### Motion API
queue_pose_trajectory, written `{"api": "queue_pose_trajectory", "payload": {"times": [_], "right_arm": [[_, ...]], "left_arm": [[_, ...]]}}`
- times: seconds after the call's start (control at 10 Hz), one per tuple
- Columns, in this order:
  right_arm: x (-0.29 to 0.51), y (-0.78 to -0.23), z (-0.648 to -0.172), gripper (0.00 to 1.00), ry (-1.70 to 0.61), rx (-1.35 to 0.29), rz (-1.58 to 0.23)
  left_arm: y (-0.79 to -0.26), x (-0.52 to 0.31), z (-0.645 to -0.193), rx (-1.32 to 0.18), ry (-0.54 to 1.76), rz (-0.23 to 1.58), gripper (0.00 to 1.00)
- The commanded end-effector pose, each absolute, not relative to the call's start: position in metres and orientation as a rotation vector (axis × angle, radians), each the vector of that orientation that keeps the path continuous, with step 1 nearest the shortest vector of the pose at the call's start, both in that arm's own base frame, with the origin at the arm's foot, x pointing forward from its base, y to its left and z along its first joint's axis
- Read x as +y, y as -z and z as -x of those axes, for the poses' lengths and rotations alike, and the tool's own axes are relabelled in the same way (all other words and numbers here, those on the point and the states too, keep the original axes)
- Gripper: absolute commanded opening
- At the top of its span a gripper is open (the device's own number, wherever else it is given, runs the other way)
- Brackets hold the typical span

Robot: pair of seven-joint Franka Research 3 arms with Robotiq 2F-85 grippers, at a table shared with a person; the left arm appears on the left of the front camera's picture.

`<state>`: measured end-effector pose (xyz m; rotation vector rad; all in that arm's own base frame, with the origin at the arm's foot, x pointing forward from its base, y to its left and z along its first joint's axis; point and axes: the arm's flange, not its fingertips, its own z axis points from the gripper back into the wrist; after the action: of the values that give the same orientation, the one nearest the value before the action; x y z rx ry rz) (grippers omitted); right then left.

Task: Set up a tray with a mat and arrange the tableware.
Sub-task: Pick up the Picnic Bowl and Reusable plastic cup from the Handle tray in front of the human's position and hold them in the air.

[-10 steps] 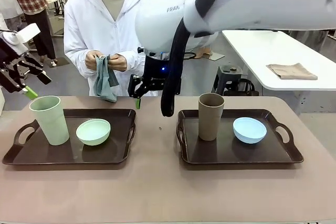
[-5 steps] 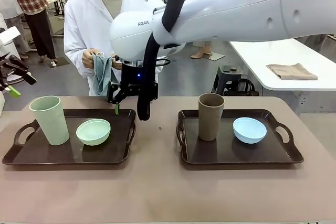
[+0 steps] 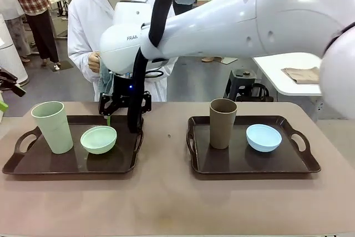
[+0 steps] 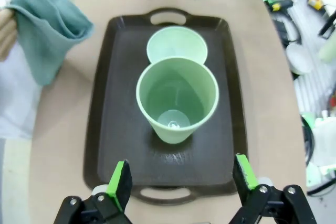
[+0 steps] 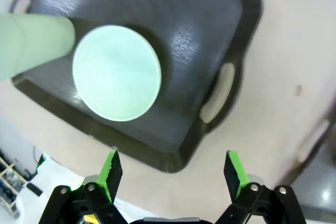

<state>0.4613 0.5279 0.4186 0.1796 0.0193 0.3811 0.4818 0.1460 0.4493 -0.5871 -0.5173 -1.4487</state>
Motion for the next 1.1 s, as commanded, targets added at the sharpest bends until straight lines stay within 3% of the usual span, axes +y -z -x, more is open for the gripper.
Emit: {"api": "queue_pose_trajectory", "payload": {"times": [0.0,0.4,1.0], "right_arm": [[0.549,-0.414,-0.467,1.0,-0.357,-0.001,-0.135],[0.558,-0.397,-0.466,1.0,-0.337,0.001,-0.124],[0.554,-0.397,-0.464,1.0,-0.362,0.015,-0.162]], "left_arm": [[-0.436,0.153,-0.474,-0.601,1.445,0.632,1.0],[-0.392,0.138,-0.456,-0.742,1.359,0.654,1.0],[-0.385,0.14,-0.458,-0.696,1.335,0.677,1.0]]}}
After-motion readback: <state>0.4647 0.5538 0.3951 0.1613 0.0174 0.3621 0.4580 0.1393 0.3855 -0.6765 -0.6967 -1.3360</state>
